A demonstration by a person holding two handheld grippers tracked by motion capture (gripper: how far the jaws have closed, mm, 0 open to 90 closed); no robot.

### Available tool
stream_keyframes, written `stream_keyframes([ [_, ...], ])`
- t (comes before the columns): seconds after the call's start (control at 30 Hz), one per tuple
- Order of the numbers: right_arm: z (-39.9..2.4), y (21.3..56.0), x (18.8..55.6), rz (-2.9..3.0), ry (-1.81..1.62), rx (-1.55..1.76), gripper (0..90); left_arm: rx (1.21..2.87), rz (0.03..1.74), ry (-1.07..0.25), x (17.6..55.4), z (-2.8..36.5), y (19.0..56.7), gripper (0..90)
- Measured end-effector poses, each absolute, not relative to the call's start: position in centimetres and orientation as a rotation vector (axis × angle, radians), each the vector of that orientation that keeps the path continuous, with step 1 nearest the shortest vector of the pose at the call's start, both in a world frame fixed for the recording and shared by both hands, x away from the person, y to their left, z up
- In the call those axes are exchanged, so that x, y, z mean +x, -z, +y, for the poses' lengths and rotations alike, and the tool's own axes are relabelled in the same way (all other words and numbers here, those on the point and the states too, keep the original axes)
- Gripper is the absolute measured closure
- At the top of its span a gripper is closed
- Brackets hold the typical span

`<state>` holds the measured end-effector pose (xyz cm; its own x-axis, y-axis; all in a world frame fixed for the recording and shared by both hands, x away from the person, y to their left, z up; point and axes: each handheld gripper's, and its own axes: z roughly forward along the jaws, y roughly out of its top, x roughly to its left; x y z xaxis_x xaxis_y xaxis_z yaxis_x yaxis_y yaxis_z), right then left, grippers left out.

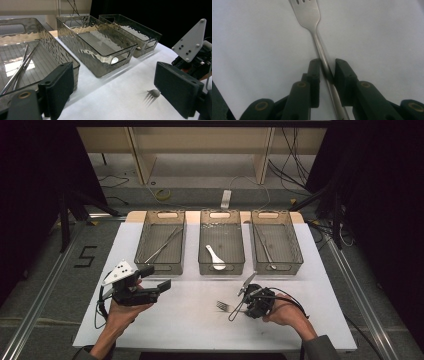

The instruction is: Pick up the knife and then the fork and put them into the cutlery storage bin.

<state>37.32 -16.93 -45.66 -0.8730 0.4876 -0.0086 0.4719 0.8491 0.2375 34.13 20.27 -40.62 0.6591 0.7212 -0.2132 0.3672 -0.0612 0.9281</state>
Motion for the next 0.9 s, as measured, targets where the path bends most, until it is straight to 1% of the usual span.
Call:
stream_keyframes([
  [0.2, -16.77, 45.72, 37.4, 2.956, -0.341, 0.77, 75.4, 1.677, 0.896, -0.366, 34.13, 20.22, 40.64, 15.7],
  [0.37, -16.63, 45.72, 37.34, 2.957, -0.33, 0.757, 77.3, 1.678, 0.896, -0.366, 34.14, 20.22, 40.65, 15.7],
  [0.63, -16.51, 45.71, 37.35, 2.974, -0.321, 0.744, 83.8, 1.678, 0.896, -0.366, 34.14, 20.23, 40.64, 15.8],
  [0.9, -16.42, 45.65, 37.27, 2.975, -0.319, 0.713, 84.5, 1.679, 0.895, -0.366, 34.15, 20.23, 40.65, 15.8],
])
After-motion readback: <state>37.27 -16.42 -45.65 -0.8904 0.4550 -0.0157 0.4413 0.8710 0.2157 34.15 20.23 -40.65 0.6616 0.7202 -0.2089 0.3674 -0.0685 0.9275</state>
